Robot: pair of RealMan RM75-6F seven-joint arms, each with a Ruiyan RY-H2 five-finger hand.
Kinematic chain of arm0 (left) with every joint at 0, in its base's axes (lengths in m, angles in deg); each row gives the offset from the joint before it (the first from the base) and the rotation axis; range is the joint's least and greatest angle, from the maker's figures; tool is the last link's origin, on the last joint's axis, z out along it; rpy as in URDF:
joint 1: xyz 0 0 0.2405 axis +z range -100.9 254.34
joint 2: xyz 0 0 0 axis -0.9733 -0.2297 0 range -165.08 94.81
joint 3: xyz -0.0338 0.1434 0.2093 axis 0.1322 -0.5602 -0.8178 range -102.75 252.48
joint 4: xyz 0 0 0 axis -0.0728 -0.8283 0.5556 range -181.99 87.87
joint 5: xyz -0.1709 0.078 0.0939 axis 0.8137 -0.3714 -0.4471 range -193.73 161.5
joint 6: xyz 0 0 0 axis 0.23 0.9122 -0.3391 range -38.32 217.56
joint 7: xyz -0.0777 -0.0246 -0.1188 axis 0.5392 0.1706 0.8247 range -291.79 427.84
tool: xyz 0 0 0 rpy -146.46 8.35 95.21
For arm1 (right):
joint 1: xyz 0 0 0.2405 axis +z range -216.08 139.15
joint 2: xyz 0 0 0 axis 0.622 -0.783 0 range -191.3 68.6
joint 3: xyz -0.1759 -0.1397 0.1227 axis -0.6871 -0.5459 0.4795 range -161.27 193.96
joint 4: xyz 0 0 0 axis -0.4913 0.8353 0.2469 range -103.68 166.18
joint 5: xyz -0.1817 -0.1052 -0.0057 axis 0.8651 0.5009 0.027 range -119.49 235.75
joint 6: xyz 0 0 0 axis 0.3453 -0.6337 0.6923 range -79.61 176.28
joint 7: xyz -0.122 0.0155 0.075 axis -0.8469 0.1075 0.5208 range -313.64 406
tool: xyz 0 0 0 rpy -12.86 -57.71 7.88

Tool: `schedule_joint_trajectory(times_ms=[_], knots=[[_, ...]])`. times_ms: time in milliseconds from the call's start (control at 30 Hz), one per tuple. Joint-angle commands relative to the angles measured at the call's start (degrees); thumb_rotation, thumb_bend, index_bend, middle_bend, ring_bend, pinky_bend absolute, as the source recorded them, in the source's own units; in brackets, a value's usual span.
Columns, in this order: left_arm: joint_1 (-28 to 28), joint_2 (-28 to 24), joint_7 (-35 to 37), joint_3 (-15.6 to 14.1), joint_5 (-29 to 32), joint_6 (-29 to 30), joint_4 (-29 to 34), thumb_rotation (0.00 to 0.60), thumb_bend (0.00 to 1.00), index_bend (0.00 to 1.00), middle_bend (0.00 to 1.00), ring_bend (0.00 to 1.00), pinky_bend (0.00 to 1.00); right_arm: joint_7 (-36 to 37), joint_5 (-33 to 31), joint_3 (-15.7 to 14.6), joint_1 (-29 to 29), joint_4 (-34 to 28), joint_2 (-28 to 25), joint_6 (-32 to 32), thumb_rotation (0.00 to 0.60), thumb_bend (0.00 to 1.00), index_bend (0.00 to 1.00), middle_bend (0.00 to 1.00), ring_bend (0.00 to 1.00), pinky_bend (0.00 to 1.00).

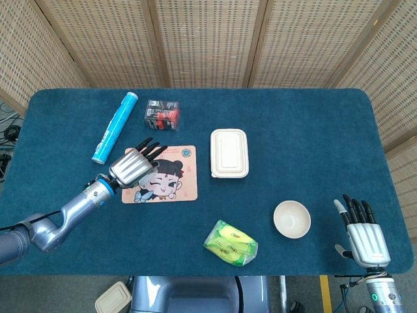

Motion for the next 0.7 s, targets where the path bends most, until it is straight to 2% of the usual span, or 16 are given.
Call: schedule_joint_trajectory(times_ms=[33,400,700], knots=[[-0.13,1.16,0.59,0.40,0.84,-0.38,-2.30,0.600,0.21,0.62,0.00,0.00,0.00,-0.06,-0.15,0.04,0.06,0.11,0.07,0.13,0.600,0.10,0.00,0.00,0.00,0.00],[-1.09,4.83,2.30,0.95,2.04,-2.02,-10.22,0.600,0.21,0.62,0.00,0.00,0.00,-0.23,-1.19,0.26,0.32,0.70,0.42,0.98,0.600,0.10,0.00,0.00,0.00,0.00],[-1.78,11.28,4.51,-0.35,1.65,-4.08,-18.33,0.600,0.21,0.62,0.00,0.00,0.00,-0.26,-1.95,0.47,0.50,1.17,0.68,1.41,0.600,0.10,0.00,0.00,0.00,0.00]])
